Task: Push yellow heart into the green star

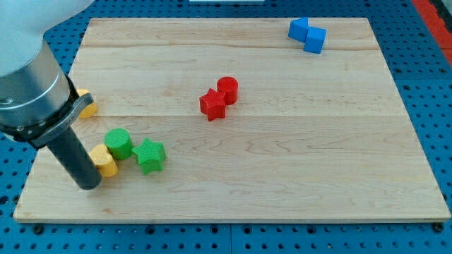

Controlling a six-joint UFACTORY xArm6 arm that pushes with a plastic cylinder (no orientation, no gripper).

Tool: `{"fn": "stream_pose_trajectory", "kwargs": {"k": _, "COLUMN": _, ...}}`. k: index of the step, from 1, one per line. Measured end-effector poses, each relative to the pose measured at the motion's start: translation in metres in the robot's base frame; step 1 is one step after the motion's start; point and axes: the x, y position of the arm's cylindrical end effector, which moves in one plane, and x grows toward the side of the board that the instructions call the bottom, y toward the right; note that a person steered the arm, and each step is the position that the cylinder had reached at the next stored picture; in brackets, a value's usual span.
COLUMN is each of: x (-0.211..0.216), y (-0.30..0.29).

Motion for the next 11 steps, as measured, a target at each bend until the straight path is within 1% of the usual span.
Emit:
{"fn": "stream_pose_trajectory", "kwargs": {"k": 1, "x": -0.015, "y": -0.004}}
{"fn": "stream_pose_trajectory", "kwargs": {"k": 3, "x": -0.003, "y": -0.003}}
{"fn": "stream_pose_trajectory", "kwargs": {"k": 4, "x": -0.022, "y": -0.045}}
{"fn": "stream_pose_trajectory", "kwargs": {"k": 5, "x": -0.072, "y": -0.043}}
{"fn": "stream_pose_trajectory", "kwargs": {"k": 6, "x": -0.073, "y": -0.016}}
{"fn": "stream_pose_trajectory", "kwargs": {"k": 8, "x": -0.027, "y": -0.006}}
{"fn": "stream_pose_trajectory", "kwargs": {"k": 9, "x": -0.017, "y": 0.003}}
{"fn": "stream_pose_trajectory", "kwargs": {"k": 10, "x": -0.033, "y": -0.007}}
{"fn": "stream_pose_trajectory", "kwargs": {"k": 11, "x": -0.038, "y": -0.003}}
